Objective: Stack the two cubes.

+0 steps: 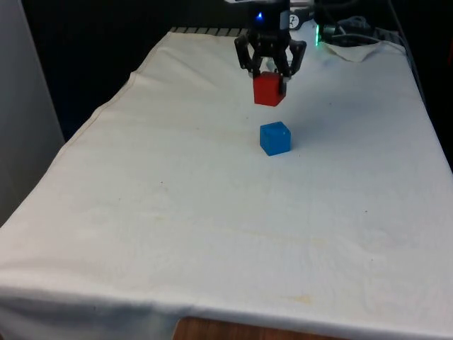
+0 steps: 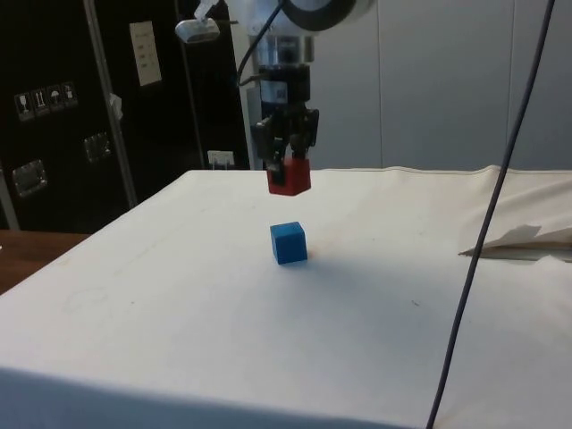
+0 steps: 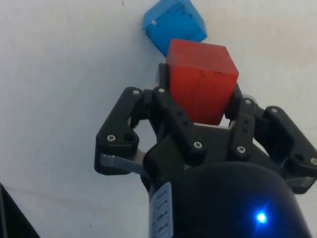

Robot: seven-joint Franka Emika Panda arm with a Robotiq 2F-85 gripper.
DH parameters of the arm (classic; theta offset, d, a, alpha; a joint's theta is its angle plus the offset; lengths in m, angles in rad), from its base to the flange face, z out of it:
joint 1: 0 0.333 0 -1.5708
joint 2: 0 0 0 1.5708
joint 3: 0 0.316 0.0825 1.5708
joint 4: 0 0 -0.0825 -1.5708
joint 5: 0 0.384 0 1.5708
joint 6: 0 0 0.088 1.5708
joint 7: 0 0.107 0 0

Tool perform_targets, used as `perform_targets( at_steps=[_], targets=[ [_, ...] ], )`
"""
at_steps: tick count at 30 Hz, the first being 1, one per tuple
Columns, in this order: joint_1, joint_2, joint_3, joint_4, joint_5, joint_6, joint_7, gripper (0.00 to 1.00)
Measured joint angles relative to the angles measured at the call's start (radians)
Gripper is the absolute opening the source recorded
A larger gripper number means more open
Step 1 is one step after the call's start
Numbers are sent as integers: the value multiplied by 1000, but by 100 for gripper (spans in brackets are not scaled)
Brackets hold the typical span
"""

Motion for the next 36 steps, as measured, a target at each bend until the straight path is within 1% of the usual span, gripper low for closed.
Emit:
perform_targets(
  at_steps=[5, 7, 12, 16, 21, 36],
  targets=[
    [0, 15, 19, 3, 0, 7, 24, 0],
    [0, 19, 22, 4, 0, 8, 29, 0],
    [0, 56, 41, 26, 0, 12, 55, 0],
    [0, 69, 44, 35, 0, 15, 61, 0],
    [0, 100, 45, 49, 1, 25, 69, 0],
    [0, 155, 45, 57, 1, 58, 83, 0]
  ],
)
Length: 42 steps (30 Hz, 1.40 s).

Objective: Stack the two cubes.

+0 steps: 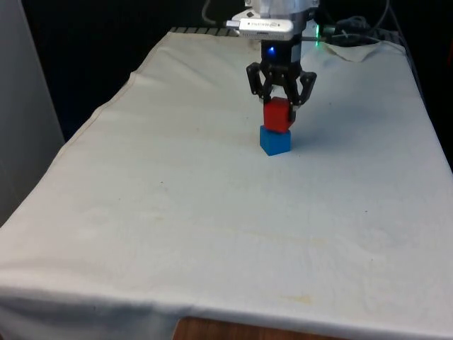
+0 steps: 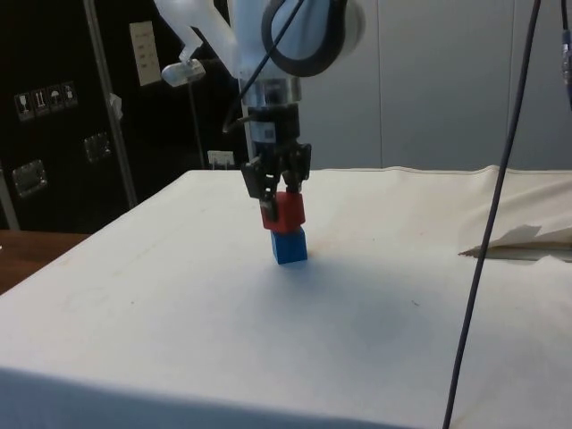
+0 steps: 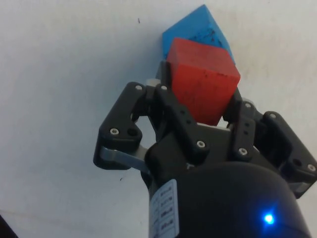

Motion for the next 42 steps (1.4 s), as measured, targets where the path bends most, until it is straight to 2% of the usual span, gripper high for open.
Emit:
perform_targets(
  at_steps=[7, 28, 29, 31, 32, 33, 34, 35, 38, 42],
  targets=[
    [-4, 34, -4, 24, 0, 5, 1, 0],
    [-4, 35, -1, 26, 0, 5, 2, 2],
    [-4, 35, -1, 26, 0, 5, 2, 7],
    [-4, 35, -1, 26, 0, 5, 2, 26],
    [-4, 35, -1, 26, 0, 5, 2, 35],
    [-4, 35, -1, 26, 0, 5, 2, 50],
    [-4, 35, -1, 26, 0, 5, 2, 50],
    [-4, 35, -1, 26, 0, 5, 2, 70],
    [-4, 35, -1, 26, 0, 5, 2, 97],
    [-4, 35, -1, 26, 0, 5, 2, 100]
  ],
)
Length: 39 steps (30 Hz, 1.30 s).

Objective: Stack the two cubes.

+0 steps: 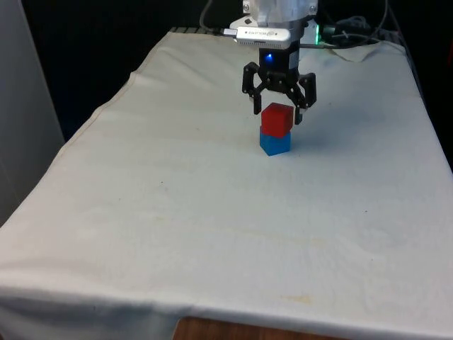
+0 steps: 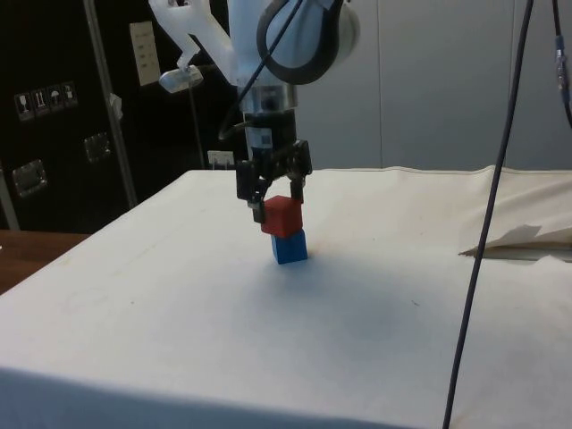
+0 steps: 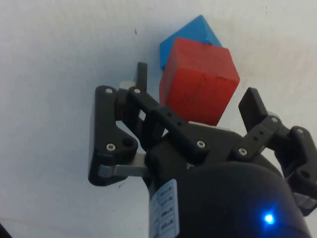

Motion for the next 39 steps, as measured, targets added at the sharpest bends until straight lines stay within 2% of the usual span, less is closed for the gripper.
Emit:
perform_targets(
  at_steps=[9, 17, 39],
  targets=[
    [0, -8, 0, 4, 0, -3, 0, 100],
    [-1, -82, -1, 3, 0, -74, 0, 100],
    [-2, -198, -2, 10, -1, -178, 0, 100]
  ],
)
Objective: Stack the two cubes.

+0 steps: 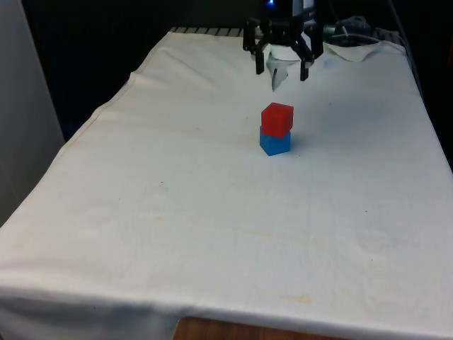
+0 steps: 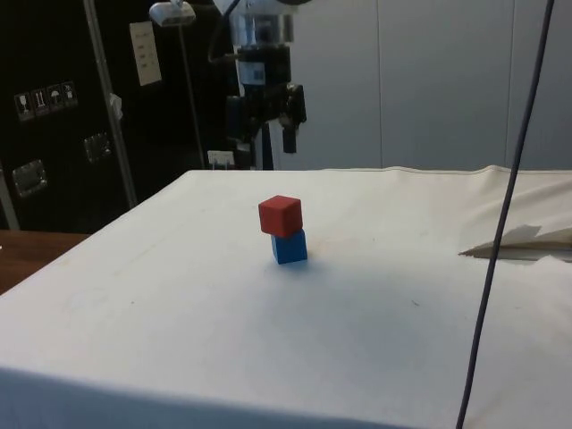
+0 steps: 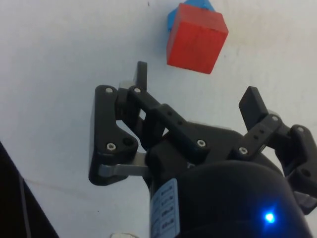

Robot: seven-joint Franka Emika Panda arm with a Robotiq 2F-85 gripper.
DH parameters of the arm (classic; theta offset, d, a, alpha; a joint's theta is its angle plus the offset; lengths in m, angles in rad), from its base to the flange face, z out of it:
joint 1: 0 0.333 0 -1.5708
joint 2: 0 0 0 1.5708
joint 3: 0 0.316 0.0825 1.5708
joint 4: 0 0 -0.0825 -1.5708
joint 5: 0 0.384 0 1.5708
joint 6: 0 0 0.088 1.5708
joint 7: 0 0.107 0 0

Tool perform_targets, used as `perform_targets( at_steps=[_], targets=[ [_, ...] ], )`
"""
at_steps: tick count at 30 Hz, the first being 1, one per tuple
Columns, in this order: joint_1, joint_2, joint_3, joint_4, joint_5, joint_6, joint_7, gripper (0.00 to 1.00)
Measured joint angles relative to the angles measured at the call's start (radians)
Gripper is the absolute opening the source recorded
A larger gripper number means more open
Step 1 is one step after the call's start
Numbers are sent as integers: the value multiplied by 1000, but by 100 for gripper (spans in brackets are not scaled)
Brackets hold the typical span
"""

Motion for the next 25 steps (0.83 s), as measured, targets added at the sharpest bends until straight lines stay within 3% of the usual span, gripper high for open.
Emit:
perform_targets(
  at_steps=[14, 25],
  targets=[
    [-4, -65, -1, 24, -41, -91, 0, 100],
    [-5, -76, 1, 36, -68, -118, 0, 100]
  ],
)
